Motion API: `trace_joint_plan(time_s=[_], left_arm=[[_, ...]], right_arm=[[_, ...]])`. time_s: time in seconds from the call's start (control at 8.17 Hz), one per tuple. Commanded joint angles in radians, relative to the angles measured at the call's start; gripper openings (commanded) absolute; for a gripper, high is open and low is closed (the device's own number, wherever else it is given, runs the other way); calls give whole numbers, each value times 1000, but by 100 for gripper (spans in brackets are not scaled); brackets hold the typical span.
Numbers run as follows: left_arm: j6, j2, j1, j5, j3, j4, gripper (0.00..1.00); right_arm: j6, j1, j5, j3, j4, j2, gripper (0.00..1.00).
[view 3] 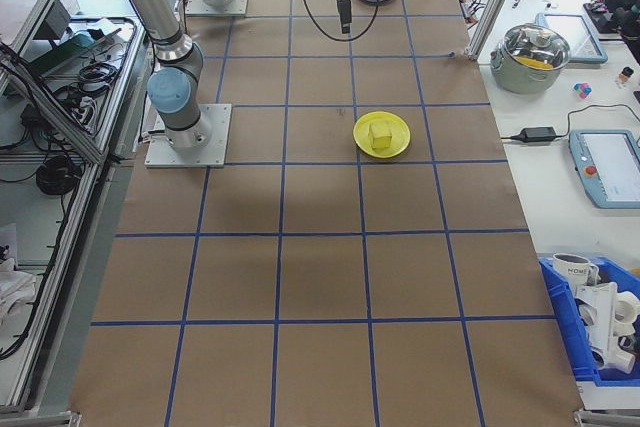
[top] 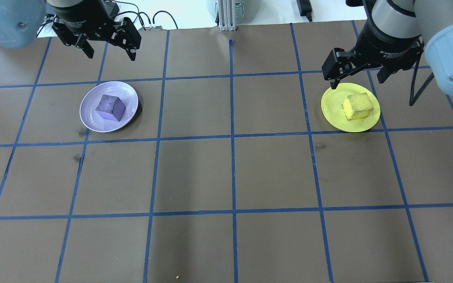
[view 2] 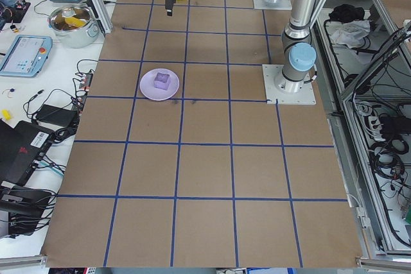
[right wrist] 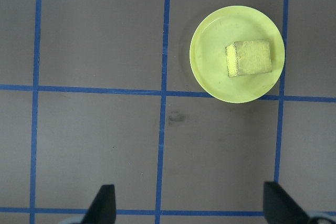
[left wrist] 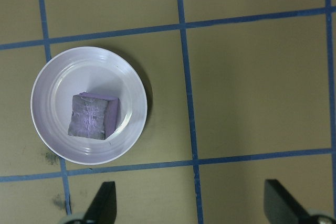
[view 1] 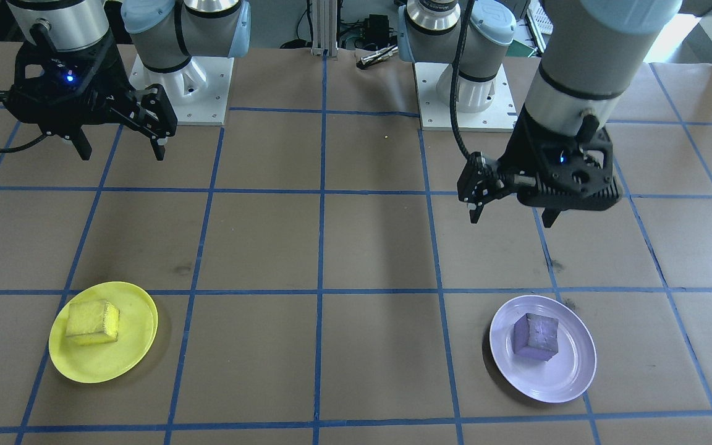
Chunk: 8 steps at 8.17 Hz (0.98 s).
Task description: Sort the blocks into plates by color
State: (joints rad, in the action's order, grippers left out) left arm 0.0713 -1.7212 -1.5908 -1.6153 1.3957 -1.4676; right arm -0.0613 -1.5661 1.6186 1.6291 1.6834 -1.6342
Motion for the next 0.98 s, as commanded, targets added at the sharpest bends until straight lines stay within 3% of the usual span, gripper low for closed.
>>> trace_joint_plan(time_s=[0.0, 0.24, 0.86], left_arm=[[-4, 115, -5, -2, 40, -54, 100], [1, 146, -5, 0, 95, -40, 100], [1, 135, -3, 0, 88, -39, 100]], right_arm=[[-3, 0, 10, 0, -11, 1, 100], [-3, 0, 9, 0, -13, 5, 100], [-5, 1, 12, 14, -14, 2, 100]])
